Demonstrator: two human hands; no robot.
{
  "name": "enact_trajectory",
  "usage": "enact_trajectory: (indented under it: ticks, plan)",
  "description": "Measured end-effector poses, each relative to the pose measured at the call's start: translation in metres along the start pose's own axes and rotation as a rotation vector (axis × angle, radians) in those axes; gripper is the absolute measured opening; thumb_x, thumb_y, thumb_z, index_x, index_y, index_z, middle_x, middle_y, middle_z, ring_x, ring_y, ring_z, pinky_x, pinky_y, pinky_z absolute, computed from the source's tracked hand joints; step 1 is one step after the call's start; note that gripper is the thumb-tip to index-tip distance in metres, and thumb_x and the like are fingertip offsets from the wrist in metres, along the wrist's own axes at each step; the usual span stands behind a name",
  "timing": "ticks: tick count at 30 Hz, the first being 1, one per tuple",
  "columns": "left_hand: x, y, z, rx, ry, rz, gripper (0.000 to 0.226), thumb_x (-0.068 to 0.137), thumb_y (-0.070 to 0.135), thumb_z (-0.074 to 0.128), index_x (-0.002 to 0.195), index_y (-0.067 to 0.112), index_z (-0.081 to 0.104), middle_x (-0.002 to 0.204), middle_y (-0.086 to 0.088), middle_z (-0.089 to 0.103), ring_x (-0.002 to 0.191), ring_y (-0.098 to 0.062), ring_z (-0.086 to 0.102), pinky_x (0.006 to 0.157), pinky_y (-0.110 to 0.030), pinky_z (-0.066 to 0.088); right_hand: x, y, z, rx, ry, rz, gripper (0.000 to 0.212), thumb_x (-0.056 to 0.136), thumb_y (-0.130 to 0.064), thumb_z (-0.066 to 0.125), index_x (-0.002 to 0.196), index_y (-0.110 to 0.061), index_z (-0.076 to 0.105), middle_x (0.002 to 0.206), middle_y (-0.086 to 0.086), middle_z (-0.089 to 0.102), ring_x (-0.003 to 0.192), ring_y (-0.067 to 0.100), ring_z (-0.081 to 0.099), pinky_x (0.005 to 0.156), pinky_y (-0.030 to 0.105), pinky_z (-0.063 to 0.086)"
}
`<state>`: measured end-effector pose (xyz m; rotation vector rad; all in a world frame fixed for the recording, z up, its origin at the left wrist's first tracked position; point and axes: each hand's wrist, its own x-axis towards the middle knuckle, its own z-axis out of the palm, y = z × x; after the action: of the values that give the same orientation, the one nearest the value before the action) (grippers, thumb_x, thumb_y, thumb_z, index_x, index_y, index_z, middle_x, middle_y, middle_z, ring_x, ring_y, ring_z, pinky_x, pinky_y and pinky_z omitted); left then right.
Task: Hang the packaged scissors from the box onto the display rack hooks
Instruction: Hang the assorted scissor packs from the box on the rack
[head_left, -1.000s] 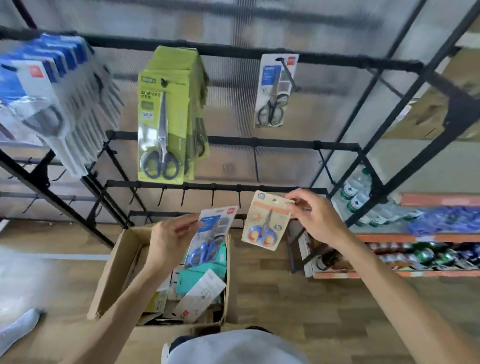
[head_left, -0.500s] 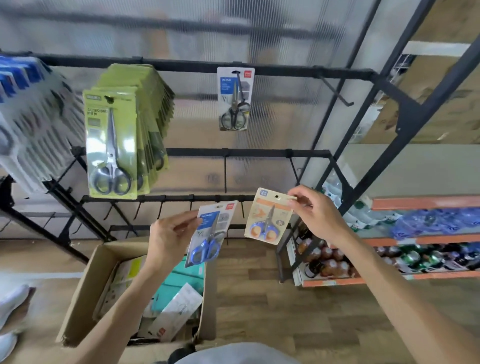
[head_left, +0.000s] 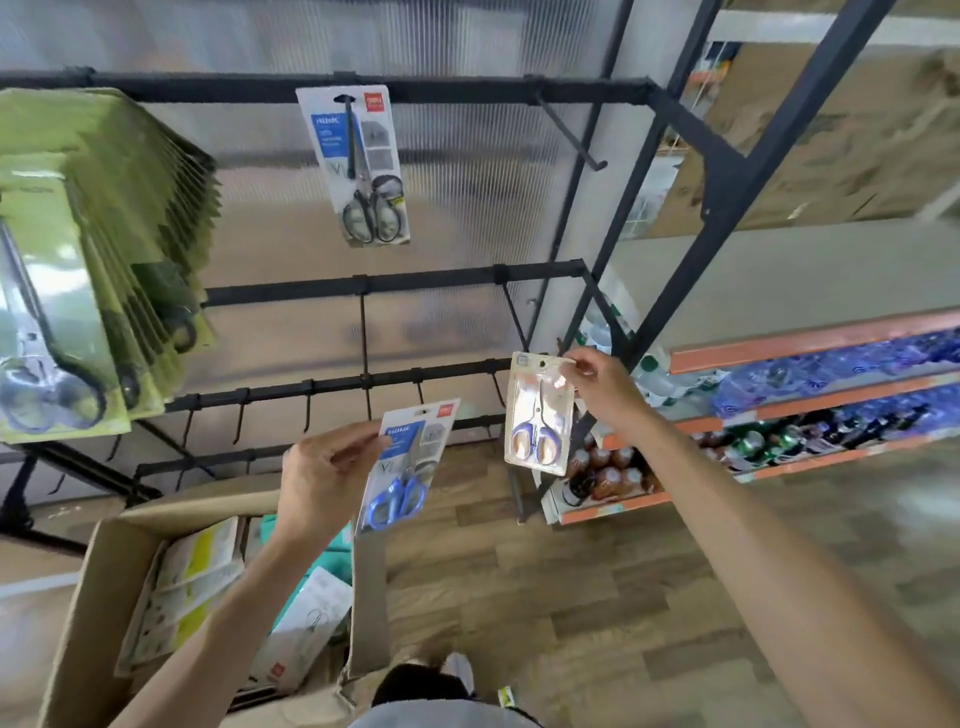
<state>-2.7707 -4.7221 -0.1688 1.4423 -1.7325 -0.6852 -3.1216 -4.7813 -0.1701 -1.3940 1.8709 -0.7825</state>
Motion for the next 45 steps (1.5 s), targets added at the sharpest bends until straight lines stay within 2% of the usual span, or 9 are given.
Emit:
enact_trajectory:
  ticks: [6, 10, 14, 19, 29, 32, 35, 39, 45]
  plan:
    - [0.011, -0.002, 0.018, -0.122, -0.005, -0.031, 0.019, 0.088, 0.003, 0.07, 0.091, 0.019, 0.079, 0.073, 0.02, 0.07, 0.062, -0.001, 0.059, 0.048, -0.029, 0.049, 0.019, -0.001, 0.006, -0.043, -0.007, 0.004, 0.018, 0.101, -0.029, 0.055, 0.115, -0.021, 0.064, 0.109, 0.0, 0.065, 0.099, 0.015, 0.061, 0.071, 0.021, 0.043]
    - [0.017, -0.006, 0.025, -0.156, -0.003, -0.019, 0.025, 0.086, -0.001, 0.071, 0.099, 0.019, 0.078, 0.079, 0.035, 0.068, 0.07, -0.003, 0.07, 0.053, -0.03, 0.057, 0.033, -0.003, 0.01, -0.11, 0.008, 0.012, 0.019, 0.102, -0.028, 0.052, 0.115, -0.019, 0.063, 0.11, -0.001, 0.064, 0.093, 0.011, 0.06, 0.067, 0.015, 0.043]
    - [0.024, -0.009, 0.035, -0.2, -0.014, -0.025, 0.026, 0.085, -0.004, 0.071, 0.1, 0.015, 0.078, 0.078, 0.046, 0.061, 0.075, 0.014, 0.066, 0.059, -0.013, 0.055, 0.055, -0.005, 0.018, -0.156, -0.001, 0.049, 0.021, 0.103, -0.028, 0.052, 0.116, -0.016, 0.062, 0.107, 0.0, 0.063, 0.083, 0.001, 0.058, 0.06, 0.016, 0.042]
    - [0.052, -0.016, 0.048, -0.261, -0.027, -0.084, 0.026, 0.087, 0.001, 0.071, 0.094, 0.025, 0.076, 0.075, 0.042, 0.063, 0.076, 0.002, 0.064, 0.068, -0.04, 0.061, 0.111, -0.032, 0.024, -0.191, 0.059, 0.053, 0.023, 0.1, -0.025, 0.057, 0.116, -0.011, 0.065, 0.108, 0.001, 0.064, 0.094, 0.016, 0.06, 0.074, 0.028, 0.045]
    - [0.097, -0.022, 0.064, -0.324, -0.001, -0.147, 0.022, 0.087, -0.001, 0.071, 0.105, 0.01, 0.076, 0.092, 0.019, 0.071, 0.084, 0.004, 0.07, 0.068, -0.022, 0.06, 0.195, -0.041, 0.042, -0.109, 0.182, 0.173, 0.022, 0.095, -0.032, 0.066, 0.106, -0.013, 0.067, 0.102, 0.0, 0.069, 0.093, 0.016, 0.065, 0.072, 0.024, 0.043]
    - [0.101, -0.019, 0.068, -0.296, -0.032, -0.143, 0.025, 0.087, 0.0, 0.071, 0.106, 0.017, 0.076, 0.092, 0.017, 0.072, 0.082, 0.004, 0.07, 0.065, -0.025, 0.061, 0.183, -0.042, 0.037, -0.157, 0.178, 0.169, 0.035, 0.09, -0.039, 0.071, 0.109, -0.011, 0.06, 0.099, -0.001, 0.063, 0.091, 0.015, 0.061, 0.068, 0.023, 0.041]
    - [0.103, -0.02, 0.068, -0.265, -0.057, -0.115, 0.024, 0.087, 0.002, 0.071, 0.102, 0.019, 0.079, 0.082, 0.022, 0.073, 0.079, -0.014, 0.074, 0.058, -0.038, 0.06, 0.146, -0.046, 0.033, -0.15, 0.134, 0.128, 0.035, 0.093, -0.035, 0.069, 0.116, -0.013, 0.056, 0.101, -0.006, 0.058, 0.094, 0.011, 0.059, 0.062, 0.011, 0.035]
    - [0.098, -0.017, 0.062, -0.281, -0.079, -0.141, 0.028, 0.088, 0.001, 0.069, 0.093, 0.027, 0.077, 0.079, 0.009, 0.074, 0.074, -0.019, 0.072, 0.055, -0.046, 0.058, 0.061, -0.028, 0.032, -0.093, 0.058, 0.069, 0.036, 0.097, -0.038, 0.061, 0.124, -0.016, 0.055, 0.117, -0.008, 0.061, 0.103, 0.003, 0.058, 0.071, 0.003, 0.036]
    - [0.085, 0.004, 0.05, -0.326, -0.079, -0.155, 0.036, 0.089, -0.003, 0.067, 0.097, 0.032, 0.073, 0.083, 0.029, 0.072, 0.079, -0.001, 0.071, 0.06, -0.039, 0.06, -0.032, -0.013, 0.03, -0.085, -0.012, -0.029, 0.034, 0.096, -0.037, 0.064, 0.123, -0.018, 0.057, 0.119, -0.006, 0.063, 0.11, 0.005, 0.061, 0.098, 0.025, 0.052]
